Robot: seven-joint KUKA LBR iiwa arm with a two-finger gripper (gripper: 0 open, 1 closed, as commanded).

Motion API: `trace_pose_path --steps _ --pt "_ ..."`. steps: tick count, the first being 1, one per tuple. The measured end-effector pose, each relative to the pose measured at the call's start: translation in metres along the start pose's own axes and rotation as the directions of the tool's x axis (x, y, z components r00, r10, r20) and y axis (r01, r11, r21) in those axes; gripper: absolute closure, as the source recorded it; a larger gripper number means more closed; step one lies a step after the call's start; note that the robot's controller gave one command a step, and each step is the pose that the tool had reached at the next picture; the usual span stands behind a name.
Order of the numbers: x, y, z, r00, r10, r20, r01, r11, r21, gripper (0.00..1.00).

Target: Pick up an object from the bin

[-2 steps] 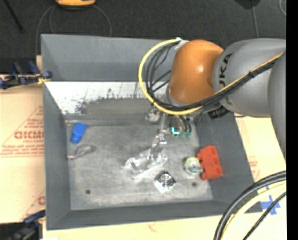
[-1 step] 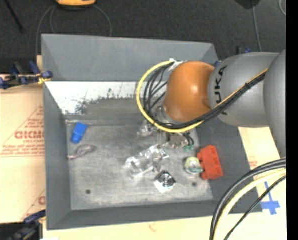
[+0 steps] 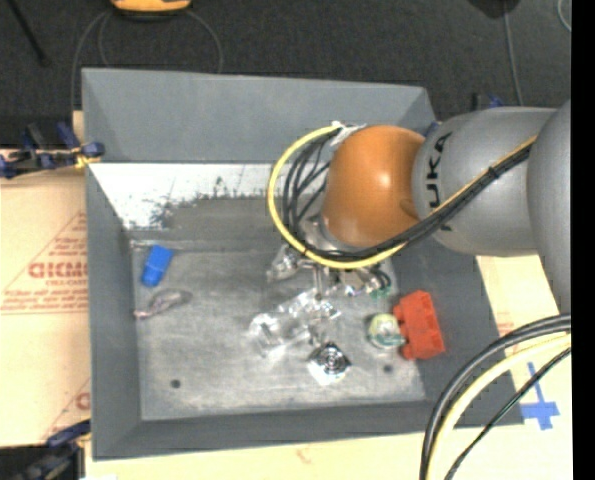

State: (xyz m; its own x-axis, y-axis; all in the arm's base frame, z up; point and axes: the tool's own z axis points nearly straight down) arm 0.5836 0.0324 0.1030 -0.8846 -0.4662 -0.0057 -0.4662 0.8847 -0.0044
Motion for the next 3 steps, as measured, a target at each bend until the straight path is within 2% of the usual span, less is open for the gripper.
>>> trace_pose_path --steps 1,2,3 --pt "0.005 0.003 0.002 0.995 -0.101 -0.006 0.101 0.995 -0.003 0.00" --pt "0.009 -0.006 0.030 0.992 -0.130 0.006 0.130 0.992 -0.001 0.00" --pt "0.007 -0.007 0.027 0.992 -0.126 0.000 0.126 0.992 -0.003 0.00"
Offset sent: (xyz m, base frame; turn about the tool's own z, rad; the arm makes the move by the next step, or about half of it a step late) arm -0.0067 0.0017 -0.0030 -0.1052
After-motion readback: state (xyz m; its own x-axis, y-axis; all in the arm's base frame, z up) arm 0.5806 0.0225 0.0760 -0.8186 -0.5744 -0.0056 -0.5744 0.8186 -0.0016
